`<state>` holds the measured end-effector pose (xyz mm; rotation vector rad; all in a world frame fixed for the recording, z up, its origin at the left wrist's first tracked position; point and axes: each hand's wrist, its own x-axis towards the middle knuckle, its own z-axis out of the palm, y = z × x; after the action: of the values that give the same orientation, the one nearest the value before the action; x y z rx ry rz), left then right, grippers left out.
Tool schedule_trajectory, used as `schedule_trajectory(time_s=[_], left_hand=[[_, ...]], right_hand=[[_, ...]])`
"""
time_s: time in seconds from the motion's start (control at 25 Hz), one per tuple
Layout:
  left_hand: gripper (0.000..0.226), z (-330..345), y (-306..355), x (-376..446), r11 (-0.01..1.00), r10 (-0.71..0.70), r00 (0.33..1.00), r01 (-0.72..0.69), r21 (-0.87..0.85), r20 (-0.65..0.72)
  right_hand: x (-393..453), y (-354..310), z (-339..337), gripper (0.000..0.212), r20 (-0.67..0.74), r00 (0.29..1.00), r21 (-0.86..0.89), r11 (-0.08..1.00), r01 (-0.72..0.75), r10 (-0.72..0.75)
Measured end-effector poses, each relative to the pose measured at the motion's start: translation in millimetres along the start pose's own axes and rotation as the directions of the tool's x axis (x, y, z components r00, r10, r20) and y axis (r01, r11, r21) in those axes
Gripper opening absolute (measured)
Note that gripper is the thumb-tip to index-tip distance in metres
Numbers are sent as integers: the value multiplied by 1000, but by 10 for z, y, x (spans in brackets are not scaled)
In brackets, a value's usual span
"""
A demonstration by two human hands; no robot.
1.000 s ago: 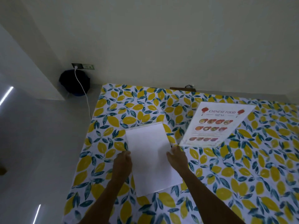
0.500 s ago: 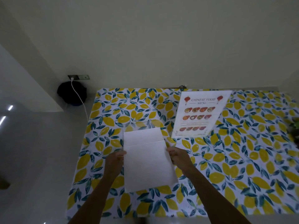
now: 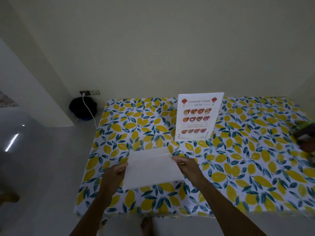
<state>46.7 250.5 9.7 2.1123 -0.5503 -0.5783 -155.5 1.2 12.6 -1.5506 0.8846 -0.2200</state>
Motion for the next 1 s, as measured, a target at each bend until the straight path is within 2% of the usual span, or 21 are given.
schedule_trajectory(time_s=[0.12, 0.16, 0.24, 0.28, 0.36, 0.4, 0.48, 0.56, 0.6, 0.64, 0.68, 0.76, 0.84, 1.0], left_hand=[[21, -84, 48, 50, 934, 234, 972, -227, 275, 8], [25, -118, 84, 106, 918, 246, 969, -234, 319, 5], [23, -169, 226, 212, 948, 199, 980, -185, 259, -29], [18, -189, 310, 277, 942, 236, 970, -216, 255, -51], [12, -210, 433, 432, 868, 397, 914, -344, 359, -84], [10, -242, 457, 515, 850, 395, 917, -339, 403, -63], [30, -282, 402, 716, 850, 292, 956, -270, 452, 22], [26, -268, 384, 906, 869, 289, 954, -297, 396, 80], [28, -256, 458, 978, 902, 286, 958, -280, 328, 30], [37, -242, 472, 1083, 894, 344, 935, -298, 335, -83], [42, -217, 495, 1161, 900, 369, 921, -319, 296, -129], [37, -213, 482, 1282, 921, 343, 933, -313, 230, -106], [16, -260, 458, 1421, 949, 289, 956, -278, 147, -58], [13, -295, 474, 1676, 959, 274, 961, -270, 91, -39]], right_hand=[[57, -106, -17, 36, -21, 994, -90, 990, 108, -110], [114, -128, -14, 38, -31, 986, -170, 973, 159, -167], [208, -242, -7, 25, -36, 972, -333, 920, 206, -230], [247, -314, -7, 19, -35, 969, -356, 909, 217, -246], [375, -413, 15, 18, -47, 958, -394, 886, 243, -283], [427, -446, 30, 19, -65, 950, -416, 874, 252, -305], [566, -501, 62, 21, -99, 928, -462, 843, 276, -359], [735, -587, 100, 22, -128, 921, -496, 828, 263, -369], [834, -614, 108, 22, -131, 921, -509, 822, 256, -368], [923, -634, 118, 20, -135, 922, -519, 819, 246, -363], [1007, -639, 128, 18, -135, 927, -523, 820, 233, -349], [1131, -641, 134, 13, -137, 937, -518, 829, 209, -321], [1254, -660, 163, 11, -150, 933, -530, 823, 203, -326], [1438, -765, 197, 11, -184, 927, -553, 814, 178, -328]])
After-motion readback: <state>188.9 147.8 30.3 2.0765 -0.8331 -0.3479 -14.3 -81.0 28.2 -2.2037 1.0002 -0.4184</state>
